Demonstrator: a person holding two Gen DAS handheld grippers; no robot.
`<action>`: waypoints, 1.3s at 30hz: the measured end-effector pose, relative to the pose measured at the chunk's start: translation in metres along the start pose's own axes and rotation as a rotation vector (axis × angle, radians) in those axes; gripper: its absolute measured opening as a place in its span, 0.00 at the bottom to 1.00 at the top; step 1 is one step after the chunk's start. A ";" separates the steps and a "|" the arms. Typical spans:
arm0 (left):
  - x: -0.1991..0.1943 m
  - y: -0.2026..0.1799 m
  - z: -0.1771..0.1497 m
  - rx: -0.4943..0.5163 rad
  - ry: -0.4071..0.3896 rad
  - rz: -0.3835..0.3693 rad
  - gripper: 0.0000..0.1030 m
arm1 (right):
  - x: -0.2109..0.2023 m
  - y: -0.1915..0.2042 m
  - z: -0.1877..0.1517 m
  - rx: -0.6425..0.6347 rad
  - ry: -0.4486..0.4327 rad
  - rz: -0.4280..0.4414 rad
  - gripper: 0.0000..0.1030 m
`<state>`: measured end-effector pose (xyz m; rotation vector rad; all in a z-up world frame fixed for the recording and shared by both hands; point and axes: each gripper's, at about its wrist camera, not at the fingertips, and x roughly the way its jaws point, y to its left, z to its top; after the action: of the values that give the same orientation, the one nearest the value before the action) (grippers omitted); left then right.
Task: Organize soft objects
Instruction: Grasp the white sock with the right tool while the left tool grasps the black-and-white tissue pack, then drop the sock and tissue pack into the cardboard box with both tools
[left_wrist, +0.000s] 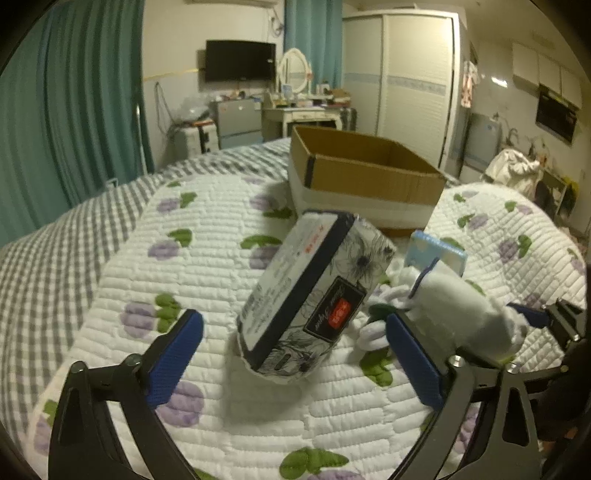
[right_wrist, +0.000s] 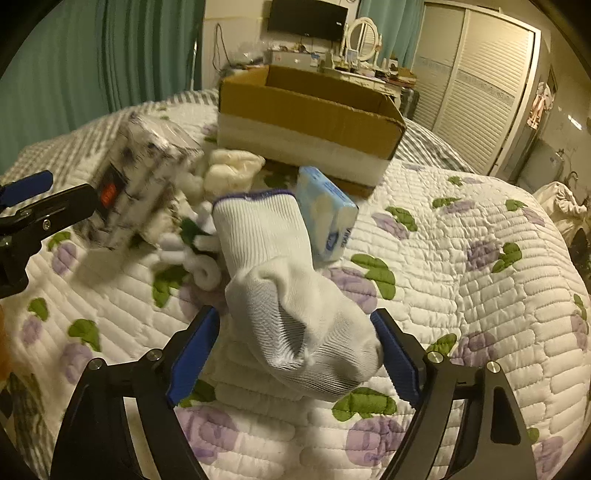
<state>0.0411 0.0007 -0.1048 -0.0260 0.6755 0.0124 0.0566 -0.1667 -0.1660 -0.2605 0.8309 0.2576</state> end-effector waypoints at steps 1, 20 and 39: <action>0.005 0.000 0.000 0.003 0.008 -0.001 0.94 | 0.001 -0.001 0.000 0.001 0.001 -0.005 0.73; 0.037 -0.001 0.010 0.045 0.003 -0.035 0.50 | -0.008 -0.008 0.007 0.032 -0.034 0.029 0.49; -0.068 -0.012 0.112 0.032 -0.190 -0.130 0.49 | -0.126 -0.045 0.106 0.009 -0.348 0.125 0.44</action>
<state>0.0584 -0.0088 0.0256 -0.0374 0.4833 -0.1192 0.0632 -0.1898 0.0029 -0.1493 0.5035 0.4034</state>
